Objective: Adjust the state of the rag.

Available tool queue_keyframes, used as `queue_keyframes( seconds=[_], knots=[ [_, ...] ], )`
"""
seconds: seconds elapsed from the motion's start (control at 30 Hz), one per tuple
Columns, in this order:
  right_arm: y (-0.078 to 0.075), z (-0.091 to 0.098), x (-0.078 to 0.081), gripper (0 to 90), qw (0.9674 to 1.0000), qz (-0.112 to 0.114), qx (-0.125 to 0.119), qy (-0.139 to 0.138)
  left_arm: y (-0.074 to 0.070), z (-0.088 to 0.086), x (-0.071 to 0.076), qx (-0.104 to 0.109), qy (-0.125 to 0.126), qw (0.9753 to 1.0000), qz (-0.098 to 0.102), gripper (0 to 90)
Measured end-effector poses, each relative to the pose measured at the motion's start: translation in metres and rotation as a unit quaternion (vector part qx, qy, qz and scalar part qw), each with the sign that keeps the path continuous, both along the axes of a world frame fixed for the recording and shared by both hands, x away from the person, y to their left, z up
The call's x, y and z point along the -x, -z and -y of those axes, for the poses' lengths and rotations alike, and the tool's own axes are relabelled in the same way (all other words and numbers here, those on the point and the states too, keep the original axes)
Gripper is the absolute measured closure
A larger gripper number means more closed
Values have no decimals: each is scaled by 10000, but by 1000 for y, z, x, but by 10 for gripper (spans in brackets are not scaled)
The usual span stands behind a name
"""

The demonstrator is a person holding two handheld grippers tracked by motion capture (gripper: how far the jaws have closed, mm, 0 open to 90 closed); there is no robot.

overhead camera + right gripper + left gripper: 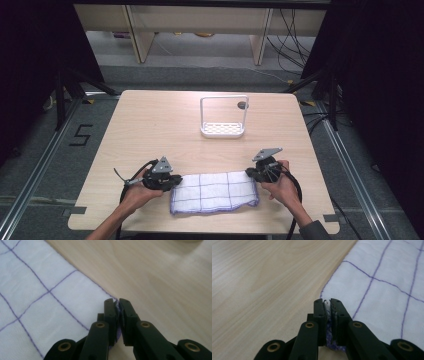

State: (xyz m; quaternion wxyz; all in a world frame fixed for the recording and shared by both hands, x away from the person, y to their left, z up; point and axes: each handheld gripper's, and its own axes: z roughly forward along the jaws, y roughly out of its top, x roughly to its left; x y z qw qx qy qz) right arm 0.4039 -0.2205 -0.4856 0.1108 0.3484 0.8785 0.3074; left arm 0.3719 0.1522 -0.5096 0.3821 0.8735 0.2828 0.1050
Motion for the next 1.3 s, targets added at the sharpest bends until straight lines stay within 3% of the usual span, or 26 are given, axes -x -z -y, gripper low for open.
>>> queue_keyframes(
  seconds=[0.13,0.23,0.27,0.3,0.33,0.37,0.47,0.5,0.57,0.6,0.63,0.7,0.9,1.0,1.07,1.2,1.23,1.27,1.3],
  knots=[
    [-7,-8,-21,854,9998,156,95,-99,-2,-2,12,44,31,10000,2,832],
    [-12,-15,-43,853,9995,76,106,-275,-3,-1,19,34,132,9999,24,832],
    [-12,-20,-48,853,9998,-70,52,-198,-2,0,22,101,150,9998,-28,832],
    [-13,-24,-58,853,9996,-42,97,-274,-2,0,24,110,172,9998,-34,831],
    [-13,-28,-65,853,9994,4,92,-344,0,3,28,254,63,9996,-90,831],
    [-13,-31,-69,853,9992,8,118,-372,0,2,29,137,171,9997,-52,831],
    [-14,-47,-84,853,9987,2,159,-485,0,6,41,282,203,9994,-92,831],
    [-14,-52,-88,853,9983,40,178,-558,-1,7,45,231,251,9994,-75,831],
    [-14,-63,-95,852,9974,15,283,-667,-1,12,54,330,296,9990,-92,830],
    [-13,-69,-97,852,9978,-1,249,-612,0,14,58,289,378,9989,-56,830],
    [-13,-73,-100,852,9969,30,224,-757,1,16,61,196,434,9989,-51,830],
    [-10,-83,-104,852,9960,32,257,-850,1,22,68,307,484,9983,-63,829],
    [-6,-103,-109,847,9940,30,302,-1052,1,39,76,338,644,9973,-43,826],
    [-6,-108,-110,825,9950,19,186,-980,2,46,77,399,700,9967,-31,820],
    [-6,-110,-111,760,9955,20,133,-941,2,50,80,402,735,9965,-73,816],
    [-19,-106,-106,599,9984,76,-306,-468,2,57,81,465,799,9957,-72,799],
    [-24,-103,-104,573,9984,126,-288,-463,2,59,81,442,805,9957,-98,795],
    [-30,-99,-100,556,9993,92,-236,-268,2,61,81,450,820,9956,-87,791],
    [-33,-96,-98,547,9990,207,-353,-193,2,64,82,521,789,9954,-127,789]
  ],
)
